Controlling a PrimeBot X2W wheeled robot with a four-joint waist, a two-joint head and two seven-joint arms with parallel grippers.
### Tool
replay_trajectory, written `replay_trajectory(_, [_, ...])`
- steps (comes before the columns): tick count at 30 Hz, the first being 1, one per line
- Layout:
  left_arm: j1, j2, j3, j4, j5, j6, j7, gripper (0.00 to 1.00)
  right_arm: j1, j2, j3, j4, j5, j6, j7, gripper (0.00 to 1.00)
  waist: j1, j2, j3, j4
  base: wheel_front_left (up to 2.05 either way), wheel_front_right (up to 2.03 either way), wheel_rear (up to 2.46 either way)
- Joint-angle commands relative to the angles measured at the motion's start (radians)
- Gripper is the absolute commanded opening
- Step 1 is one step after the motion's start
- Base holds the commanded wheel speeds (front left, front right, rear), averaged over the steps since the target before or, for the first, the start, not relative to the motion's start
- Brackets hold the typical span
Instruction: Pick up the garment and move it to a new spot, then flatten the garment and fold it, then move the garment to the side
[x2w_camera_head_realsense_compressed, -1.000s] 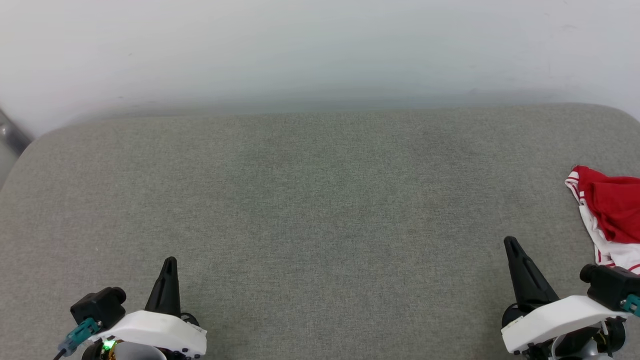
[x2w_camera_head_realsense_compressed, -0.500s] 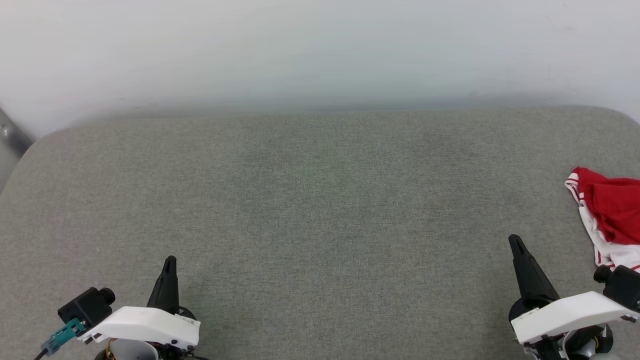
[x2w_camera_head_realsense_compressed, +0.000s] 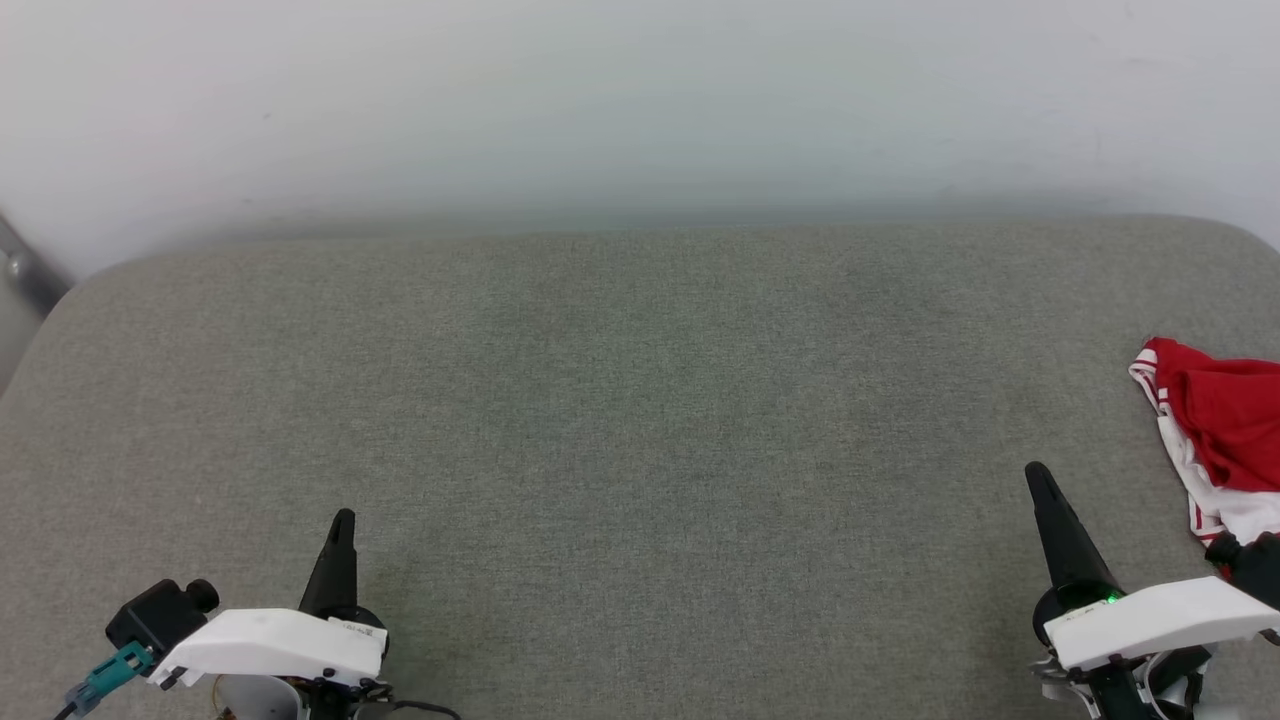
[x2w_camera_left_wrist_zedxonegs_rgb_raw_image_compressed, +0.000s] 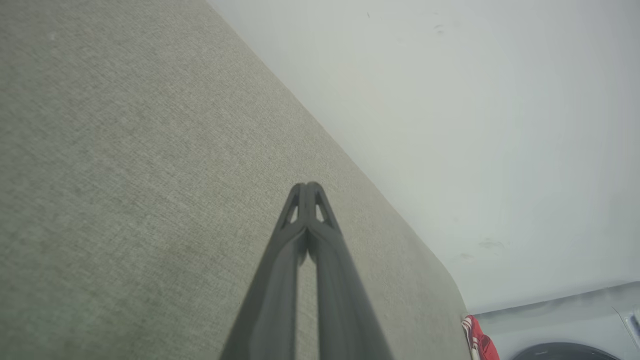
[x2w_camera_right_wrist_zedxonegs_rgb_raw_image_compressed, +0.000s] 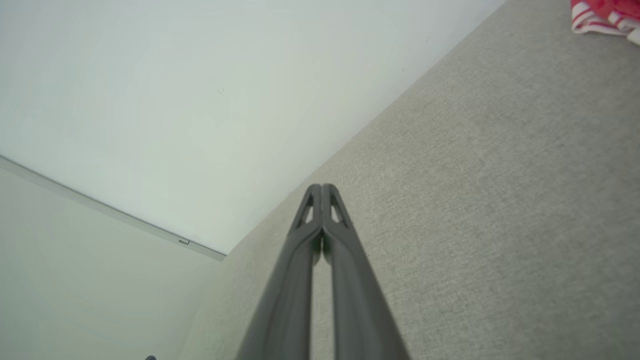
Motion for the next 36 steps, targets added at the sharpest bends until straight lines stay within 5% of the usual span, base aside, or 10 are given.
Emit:
replay_trajectory(1, [-0.029, 0.002, 0.008, -0.008, -0.022, -0.006, 0.006, 0.00, -0.023, -0.007, -0.004, -0.004, 0.028, 0.000, 0.000, 0.00, 0.0000, 0.0000, 0.000, 0.000, 0.00, 0.00, 0.00])
replay_trajectory(36, [-0.047, -0.040, 0.071, 0.005, -0.342, -0.054, 0.099, 0.00, -0.052, -0.001, -0.037, 0.058, 0.401, 0.000, 0.034, 0.00, 0.0000, 0.0000, -0.014, 0.004, 0.00, 0.00, 0.00])
